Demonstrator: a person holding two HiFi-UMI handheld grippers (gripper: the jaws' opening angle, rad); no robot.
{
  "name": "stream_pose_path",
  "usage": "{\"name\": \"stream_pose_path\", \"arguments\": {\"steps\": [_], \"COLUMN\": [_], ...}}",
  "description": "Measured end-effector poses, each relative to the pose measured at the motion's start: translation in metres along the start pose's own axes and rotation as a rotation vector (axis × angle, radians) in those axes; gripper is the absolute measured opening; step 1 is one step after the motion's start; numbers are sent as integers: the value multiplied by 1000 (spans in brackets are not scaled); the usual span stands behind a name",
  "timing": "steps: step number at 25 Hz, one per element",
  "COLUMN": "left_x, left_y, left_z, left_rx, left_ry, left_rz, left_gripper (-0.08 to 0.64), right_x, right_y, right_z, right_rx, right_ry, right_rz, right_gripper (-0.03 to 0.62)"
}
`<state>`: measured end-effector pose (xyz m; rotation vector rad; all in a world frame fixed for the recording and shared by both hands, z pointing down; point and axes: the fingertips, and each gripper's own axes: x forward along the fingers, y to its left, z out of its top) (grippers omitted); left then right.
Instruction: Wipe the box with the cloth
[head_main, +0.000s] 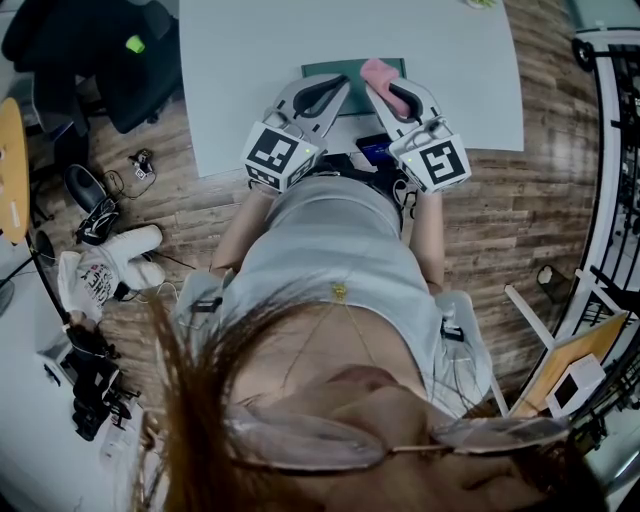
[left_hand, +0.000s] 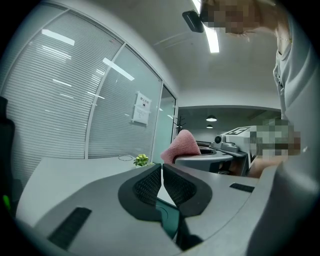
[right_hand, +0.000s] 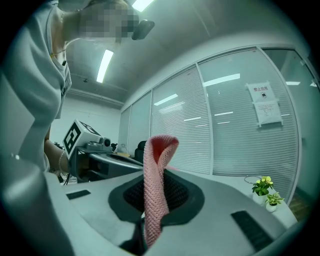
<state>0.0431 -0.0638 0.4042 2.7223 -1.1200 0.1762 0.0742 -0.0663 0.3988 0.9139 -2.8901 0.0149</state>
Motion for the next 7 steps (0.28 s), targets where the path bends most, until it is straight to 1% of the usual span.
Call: {"name": "stream_pose_path", "arguments": {"steps": [7], "left_x": [5], "left_y": [-4], "left_z": [4], "left_rx": [7], "left_ry": [-3], "left_rz": [-5], "left_gripper": [38], "right_x": [-1], "right_y": [-1], "right_z": [-1], "right_rx": [-13], "right_ry": [2], "right_rz": [15], "right_gripper": [37]}}
